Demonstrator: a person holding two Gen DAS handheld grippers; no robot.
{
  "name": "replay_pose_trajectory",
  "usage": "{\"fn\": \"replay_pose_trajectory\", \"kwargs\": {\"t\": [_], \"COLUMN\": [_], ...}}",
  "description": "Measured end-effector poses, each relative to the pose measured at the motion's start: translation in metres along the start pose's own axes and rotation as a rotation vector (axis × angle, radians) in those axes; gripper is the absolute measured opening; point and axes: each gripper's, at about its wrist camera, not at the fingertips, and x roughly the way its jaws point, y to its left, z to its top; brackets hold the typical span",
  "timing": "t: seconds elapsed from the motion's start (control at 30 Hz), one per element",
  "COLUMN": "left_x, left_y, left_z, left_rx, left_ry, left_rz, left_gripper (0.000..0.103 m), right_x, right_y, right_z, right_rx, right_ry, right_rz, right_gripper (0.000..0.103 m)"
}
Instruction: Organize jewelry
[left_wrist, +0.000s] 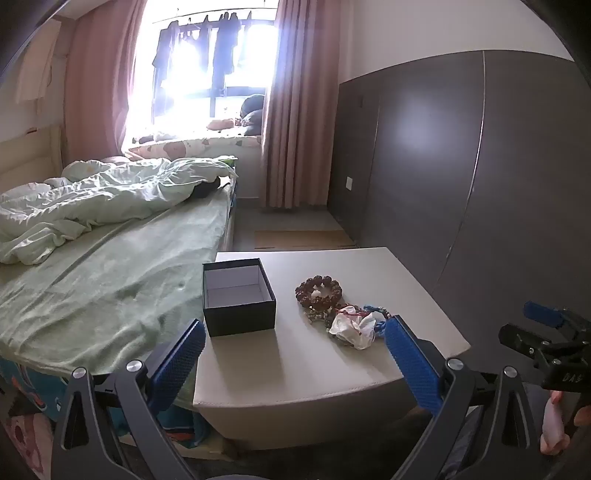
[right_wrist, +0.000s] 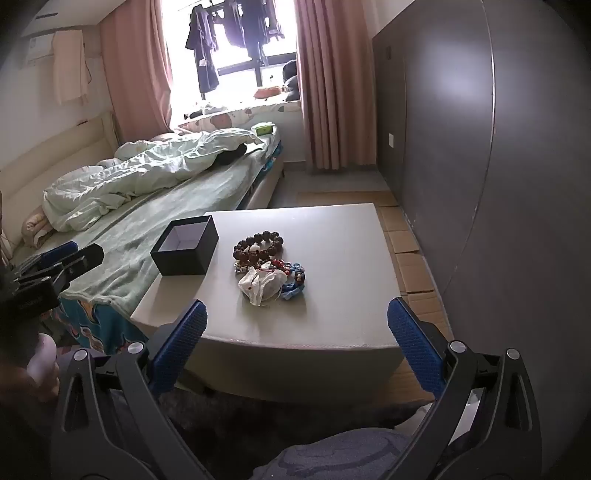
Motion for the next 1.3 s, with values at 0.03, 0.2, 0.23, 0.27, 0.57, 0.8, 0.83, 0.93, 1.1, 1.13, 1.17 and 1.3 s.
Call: {"fn": "replay_pose_trajectory", "kwargs": {"t": [0.03, 0.2, 0.23, 0.27, 0.57, 0.8, 0.83, 0.93, 1.1, 1.13, 1.17, 1.3], "left_x": [0.0, 0.002, 0.002, 0.002, 0.001, 0.001, 0.001, 0.002, 0.002, 0.002, 0.003, 0.002], "left_y": [0.0, -0.003, -0.004, -0.003, -0.003, -0.001, -0.001, -0.001, -0.001, -0.001, -0.001, -0.002], "left_z": [0.0, -0.001, -0.002, -0.001, -0.001, -0.001, -0.001, -0.001, 0.0, 0.0, 0.0, 0.0], "left_rx": [-0.001, 0.001, 0.001, -0.004, -0.004, -0.009, -0.009, -0.01, -0.011, -0.011, -0.01, -0.009], "left_ry": [0.0, 0.005, 0.005, 0.004, 0.002, 0.0, 0.001, 0.004, 0.003, 0.002, 0.002, 0.004], "left_rz": [-0.001, -0.002, -0.003, -0.006, -0.008, -0.008, -0.011, -0.014, -0.018, -0.02, -0.02, -0.022], "left_gripper": [0.094, 0.094, 0.094, 0.094, 0.094, 0.094, 0.094, 0.094, 0.094, 0.094, 0.094, 0.094], "right_x": [0.0, 0.001, 0.001, 0.001, 0.001, 0.002, 0.002, -0.001, -0.002, -0.002, -0.002, -0.003], "right_y": [0.0, 0.0, 0.0, 0.0, -0.001, -0.001, -0.001, -0.004, -0.006, -0.005, -0.005, -0.003], "right_z": [0.0, 0.0, 0.0, 0.001, 0.001, 0.002, 0.002, -0.002, 0.001, 0.001, 0.0, 0.001], "right_rx": [-0.003, -0.004, -0.005, -0.004, -0.003, 0.0, 0.001, 0.011, 0.024, 0.024, 0.024, 0.019], "right_ry": [0.003, 0.001, 0.0, 0.0, -0.001, -0.002, -0.002, -0.01, -0.017, -0.017, -0.018, -0.024], "right_rz": [-0.003, -0.006, -0.005, -0.005, -0.003, -0.001, 0.0, 0.004, 0.001, 0.0, -0.002, -0.007], "right_gripper": [0.098, 0.098, 0.098, 0.098, 0.098, 0.098, 0.098, 0.098, 0.098, 0.098, 0.098, 0.098]}}
